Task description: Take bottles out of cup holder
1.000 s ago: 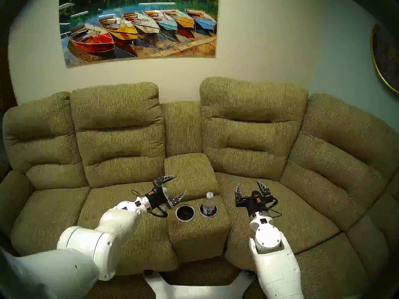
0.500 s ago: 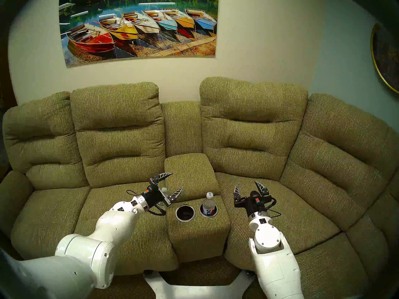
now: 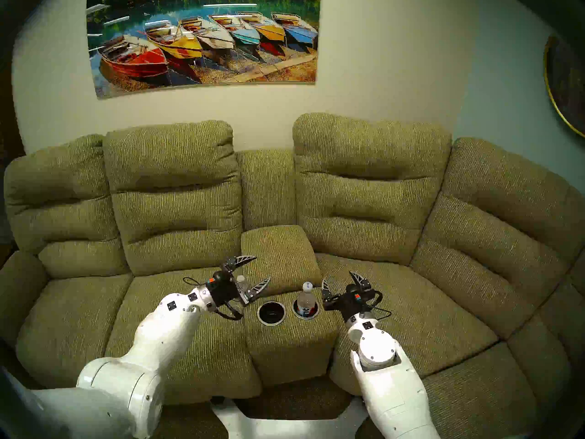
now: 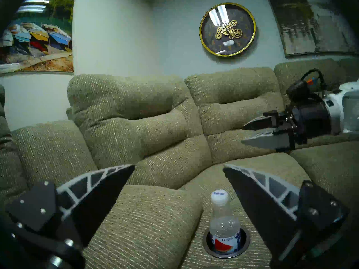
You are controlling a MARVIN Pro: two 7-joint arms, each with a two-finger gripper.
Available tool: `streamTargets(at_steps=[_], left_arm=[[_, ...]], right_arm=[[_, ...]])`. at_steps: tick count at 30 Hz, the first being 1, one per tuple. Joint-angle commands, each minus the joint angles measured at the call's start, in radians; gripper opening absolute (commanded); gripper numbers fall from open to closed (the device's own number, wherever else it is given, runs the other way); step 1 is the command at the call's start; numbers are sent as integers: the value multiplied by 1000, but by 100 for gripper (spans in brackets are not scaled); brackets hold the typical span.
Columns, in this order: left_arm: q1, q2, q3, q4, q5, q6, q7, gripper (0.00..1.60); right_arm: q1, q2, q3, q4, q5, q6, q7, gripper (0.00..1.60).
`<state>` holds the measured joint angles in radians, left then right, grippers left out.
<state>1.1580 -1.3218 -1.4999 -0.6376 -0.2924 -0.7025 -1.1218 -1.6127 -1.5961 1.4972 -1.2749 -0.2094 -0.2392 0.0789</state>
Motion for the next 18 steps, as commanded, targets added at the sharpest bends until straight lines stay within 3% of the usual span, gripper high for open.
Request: streamTargets(at_steps=[1,18], left_arm=[[30,14,-10,-80,-51,54,-68,160],[57,16,-29,-129,-54,103,-83,160]], right_arm=[[91,-9,-34,76,26,-34,-4,160],[201,-25,-30,252,37,-70,4,160]])
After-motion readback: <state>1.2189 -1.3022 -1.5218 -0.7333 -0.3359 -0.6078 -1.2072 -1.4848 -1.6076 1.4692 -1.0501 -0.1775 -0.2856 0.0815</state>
